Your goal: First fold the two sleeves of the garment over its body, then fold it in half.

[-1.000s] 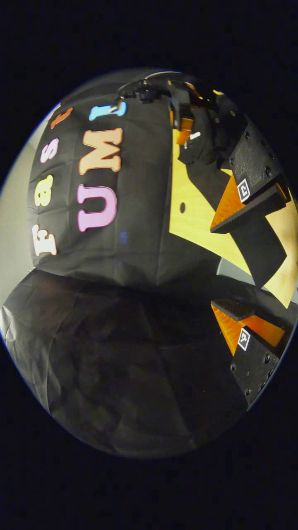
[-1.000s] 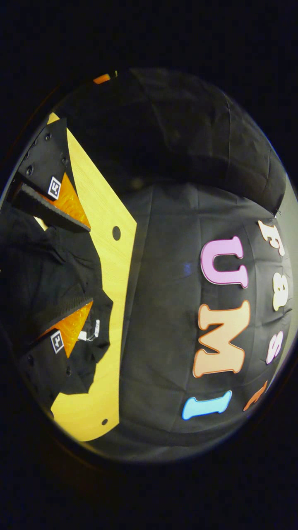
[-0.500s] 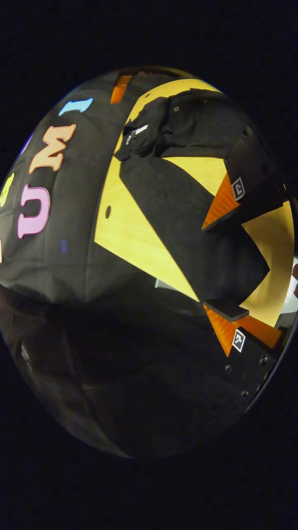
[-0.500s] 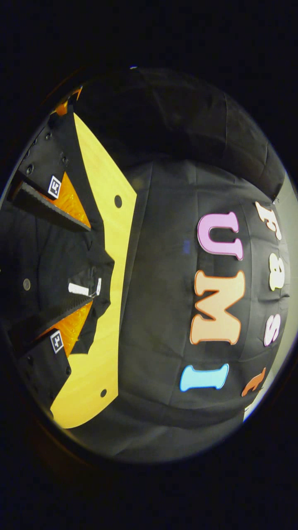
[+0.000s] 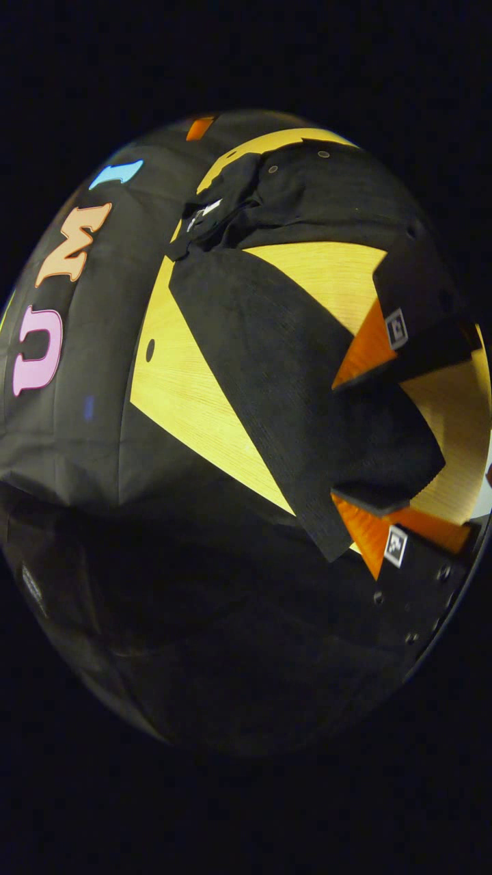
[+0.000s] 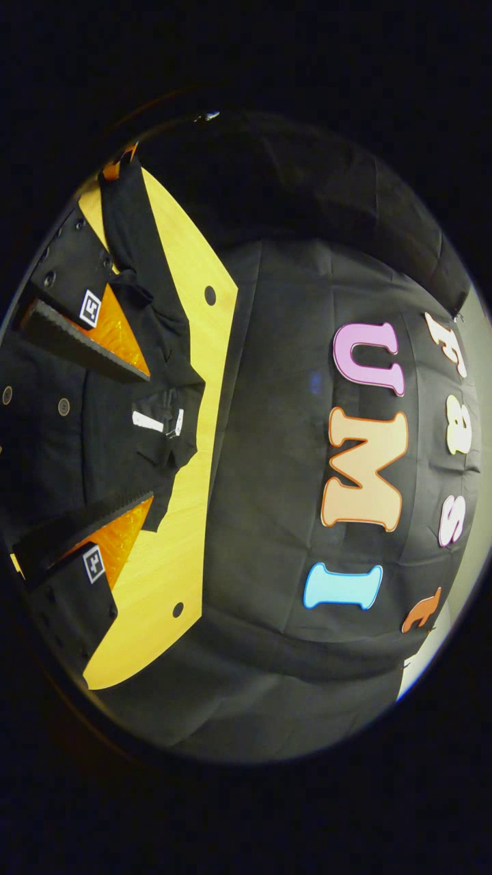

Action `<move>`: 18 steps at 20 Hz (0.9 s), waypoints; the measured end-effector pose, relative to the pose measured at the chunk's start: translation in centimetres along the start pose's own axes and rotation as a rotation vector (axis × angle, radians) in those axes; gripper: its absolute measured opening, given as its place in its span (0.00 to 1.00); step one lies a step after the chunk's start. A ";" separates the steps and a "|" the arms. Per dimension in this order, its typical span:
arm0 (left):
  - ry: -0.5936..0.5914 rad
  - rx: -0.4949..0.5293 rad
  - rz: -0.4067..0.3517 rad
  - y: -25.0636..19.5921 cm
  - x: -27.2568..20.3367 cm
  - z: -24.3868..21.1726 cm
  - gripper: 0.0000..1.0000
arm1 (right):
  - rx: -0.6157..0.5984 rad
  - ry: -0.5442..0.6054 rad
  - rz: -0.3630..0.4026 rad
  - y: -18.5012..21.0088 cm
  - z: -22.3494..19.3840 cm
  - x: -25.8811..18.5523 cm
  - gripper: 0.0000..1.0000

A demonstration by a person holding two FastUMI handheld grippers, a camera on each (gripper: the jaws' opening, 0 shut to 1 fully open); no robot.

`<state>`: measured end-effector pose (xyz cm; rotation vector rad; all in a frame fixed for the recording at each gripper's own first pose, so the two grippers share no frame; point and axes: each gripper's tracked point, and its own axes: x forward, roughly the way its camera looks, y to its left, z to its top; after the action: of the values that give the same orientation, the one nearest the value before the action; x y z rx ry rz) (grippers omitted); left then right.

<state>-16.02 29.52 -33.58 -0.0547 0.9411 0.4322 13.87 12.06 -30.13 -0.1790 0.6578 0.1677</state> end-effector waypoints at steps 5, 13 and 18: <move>0.006 -0.011 0.013 -0.6 0.0 0.8 0.00 | 0.051 -0.011 -0.020 -3.4 -0.3 -1.1 1.00; -0.228 0.010 0.041 -2.3 -3.8 11.1 0.00 | 0.128 -0.028 -0.069 -9.8 -1.3 -2.7 0.99; -0.355 0.077 -0.026 -8.3 -6.9 17.2 0.00 | 0.146 -0.019 -0.089 -13.5 -3.1 -3.8 0.99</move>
<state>-3.13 23.63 -19.04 0.0776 0.6054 0.3662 11.96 -2.11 -28.67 -0.0664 0.6397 0.0355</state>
